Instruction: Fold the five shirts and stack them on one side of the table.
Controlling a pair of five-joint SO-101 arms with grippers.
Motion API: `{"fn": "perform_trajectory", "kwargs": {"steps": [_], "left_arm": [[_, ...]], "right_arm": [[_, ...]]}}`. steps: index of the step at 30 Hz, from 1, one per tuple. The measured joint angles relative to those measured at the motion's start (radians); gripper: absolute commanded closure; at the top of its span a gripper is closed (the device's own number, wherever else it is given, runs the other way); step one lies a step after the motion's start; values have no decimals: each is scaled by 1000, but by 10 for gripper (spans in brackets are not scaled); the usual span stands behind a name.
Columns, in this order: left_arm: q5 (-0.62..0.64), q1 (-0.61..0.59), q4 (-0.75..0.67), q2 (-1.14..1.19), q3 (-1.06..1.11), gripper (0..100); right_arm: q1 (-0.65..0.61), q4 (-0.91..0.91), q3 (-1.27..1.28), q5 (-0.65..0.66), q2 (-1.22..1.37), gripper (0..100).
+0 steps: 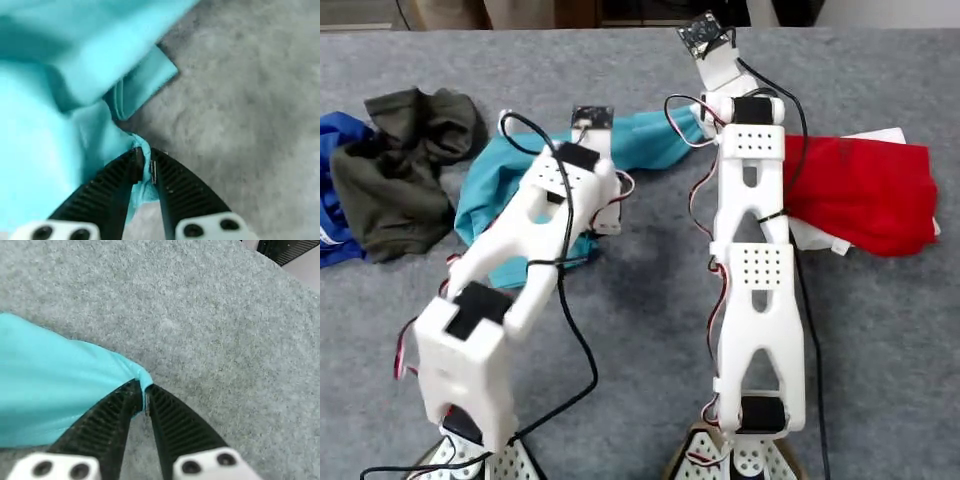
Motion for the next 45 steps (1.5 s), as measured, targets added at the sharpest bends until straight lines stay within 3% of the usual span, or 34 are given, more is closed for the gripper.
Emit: {"fn": "perform_trajectory", "kwargs": {"steps": [10, 16, 23, 36, 45], "left_arm": [[-187, -218, 222, -624, -75, 981], [-224, -427, 259, -956, -166, 981], [-224, -612, 259, -1148, -233, 981], [-224, -701, 262, -1378, -354, 981], [-224, -701, 262, -1545, -296, 981]], "right_arm": [[-6, 265, -87, 0, -238, 996], [-6, 420, -95, 0, -551, 996], [-8, 448, -100, 0, -982, 996], [0, 483, -120, 0, -1537, 995], [141, 371, -92, 11, -1714, 995]]}}
